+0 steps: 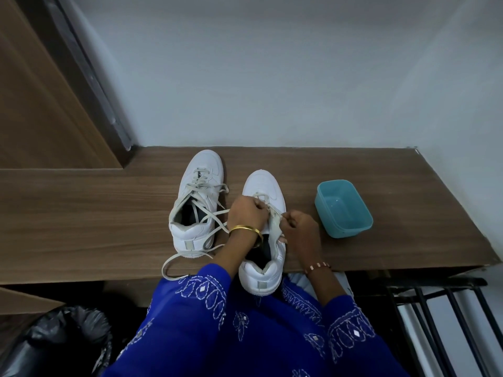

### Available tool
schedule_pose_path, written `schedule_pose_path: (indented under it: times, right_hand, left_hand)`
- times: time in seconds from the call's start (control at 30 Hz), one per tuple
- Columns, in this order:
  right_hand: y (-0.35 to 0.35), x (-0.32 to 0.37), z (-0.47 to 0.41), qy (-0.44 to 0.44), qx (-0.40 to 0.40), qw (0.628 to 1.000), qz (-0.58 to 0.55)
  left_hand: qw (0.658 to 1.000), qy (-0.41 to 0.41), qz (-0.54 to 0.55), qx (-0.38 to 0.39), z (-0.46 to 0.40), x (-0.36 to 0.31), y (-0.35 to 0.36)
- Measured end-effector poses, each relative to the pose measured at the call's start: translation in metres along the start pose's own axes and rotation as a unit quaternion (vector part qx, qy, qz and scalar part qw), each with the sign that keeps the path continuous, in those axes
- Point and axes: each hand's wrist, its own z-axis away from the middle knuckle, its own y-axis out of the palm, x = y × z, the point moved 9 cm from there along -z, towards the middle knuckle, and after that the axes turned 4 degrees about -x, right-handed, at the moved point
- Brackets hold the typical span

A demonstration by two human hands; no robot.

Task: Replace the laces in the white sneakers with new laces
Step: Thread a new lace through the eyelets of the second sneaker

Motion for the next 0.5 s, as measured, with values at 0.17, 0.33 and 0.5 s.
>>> schedule_pose_path:
  times: [0.17,0.33,0.5]
  right_hand:
    - [0.001,0.002,0.001,-0.003,0.004,1.000,0.011]
    - [0.001,0.003,-0.001,-0.006,0.011,1.000,0.022]
    - [0.002,0.004,-0.001,-0.015,0.012,0.999,0.029]
  left_hand:
    - [0.999,0.023,-0.007,0.033,-0.003,-0.001,0.006]
    - [0.994,0.072,-0.033,0.075,-0.003,-0.007,0.006]
    - [0.981,0.105,-0.158,0.035,0.000,-0.020,0.001]
